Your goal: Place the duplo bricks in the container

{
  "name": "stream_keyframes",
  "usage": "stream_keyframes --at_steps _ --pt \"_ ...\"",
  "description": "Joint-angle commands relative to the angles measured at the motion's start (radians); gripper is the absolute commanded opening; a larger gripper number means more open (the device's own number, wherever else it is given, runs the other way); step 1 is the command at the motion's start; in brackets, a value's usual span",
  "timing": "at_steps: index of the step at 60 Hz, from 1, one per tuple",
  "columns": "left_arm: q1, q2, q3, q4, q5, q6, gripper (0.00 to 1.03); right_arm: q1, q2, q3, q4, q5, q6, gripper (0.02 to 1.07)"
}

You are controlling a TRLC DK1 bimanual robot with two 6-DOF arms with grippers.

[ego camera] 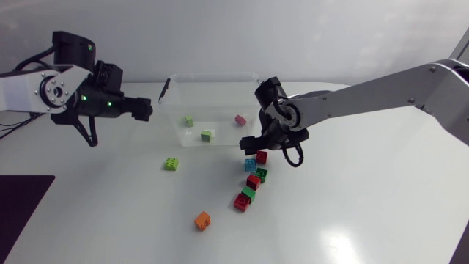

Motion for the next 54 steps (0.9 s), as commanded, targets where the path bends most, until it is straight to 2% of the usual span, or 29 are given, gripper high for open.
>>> stream_keyframes --at_steps 1,11,14,22,25,29,39,54 --pt "-0.004 -0.02 -0.072 0.017 -0.026 -0.037 0.92 0.002 0.047 0.025 0.002 0.018 0.048 0.92" --pt "-0.025 -0.02 -0.136 0.025 -0.063 -0.051 0.92 -0.007 0.095 0.054 -0.021 0.018 0.076 0.9" --pt "-0.025 -0.02 -0.147 0.026 -0.066 -0.051 0.92 -0.009 0.106 0.056 -0.023 0.018 0.08 0.85" --pt "-0.025 -0.008 -0.17 0.043 -0.073 -0.051 0.92 -0.027 0.116 0.056 -0.02 0.016 0.085 0.53" --pt "-0.025 0.006 -0.173 0.049 -0.076 -0.053 0.92 -0.035 0.12 0.054 -0.023 0.016 0.083 0.44" --pt "-0.027 0.02 -0.175 0.054 -0.078 -0.053 0.92 -0.044 0.121 0.05 -0.029 0.015 0.08 0.36" --pt "-0.045 0.055 -0.175 0.06 -0.078 -0.057 0.92 -0.064 0.069 0.014 -0.032 0.01 0.069 0.32" --pt "-0.09 0.109 -0.175 0.021 -0.072 -0.082 0.92 -0.072 -0.181 -0.053 -0.07 0.024 0.017 0.31"
